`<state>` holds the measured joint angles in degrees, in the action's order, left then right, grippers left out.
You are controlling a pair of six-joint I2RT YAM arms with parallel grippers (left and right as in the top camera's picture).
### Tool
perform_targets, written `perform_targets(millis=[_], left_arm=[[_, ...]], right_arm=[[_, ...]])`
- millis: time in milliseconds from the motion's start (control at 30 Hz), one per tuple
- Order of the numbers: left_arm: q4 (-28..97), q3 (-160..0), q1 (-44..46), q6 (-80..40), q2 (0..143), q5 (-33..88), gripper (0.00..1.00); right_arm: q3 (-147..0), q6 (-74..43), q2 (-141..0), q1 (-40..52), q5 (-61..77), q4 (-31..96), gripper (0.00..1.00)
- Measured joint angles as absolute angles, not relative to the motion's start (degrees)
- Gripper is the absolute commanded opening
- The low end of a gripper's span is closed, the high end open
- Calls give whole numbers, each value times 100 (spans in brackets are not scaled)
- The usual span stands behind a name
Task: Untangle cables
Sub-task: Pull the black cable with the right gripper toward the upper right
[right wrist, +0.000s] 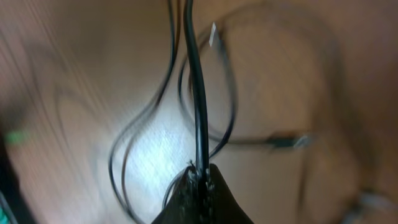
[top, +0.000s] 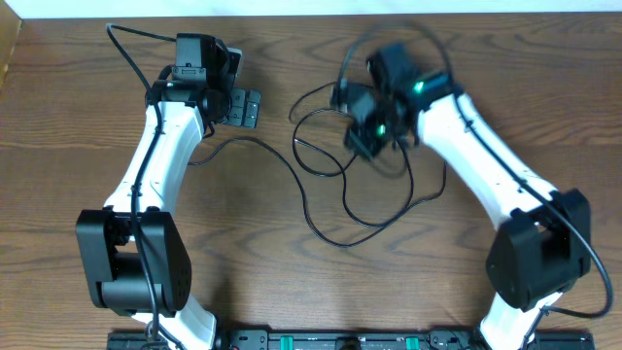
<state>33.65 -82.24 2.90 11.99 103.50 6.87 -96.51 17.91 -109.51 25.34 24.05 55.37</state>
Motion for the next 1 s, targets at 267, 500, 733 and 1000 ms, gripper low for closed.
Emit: perform_targets(millis=[267,500,733,1000], left_arm=[[3369,-8221,290,1199,10350,687,98],[3365,-8221,290,1199,10350,670,98],[3367,-8221,290,1199,10350,668,98],[3367,-8221,290,1199,10350,670,98]], right_arm=[[-12057,1693,-10945,2480,2366,5194,1],[-13284,1691,-10945,2421,2095,4060,1],[-13489,1691,-10945,2163,163,3686,1],[-13491,1693,-10945,1144,-3120,3999,1]])
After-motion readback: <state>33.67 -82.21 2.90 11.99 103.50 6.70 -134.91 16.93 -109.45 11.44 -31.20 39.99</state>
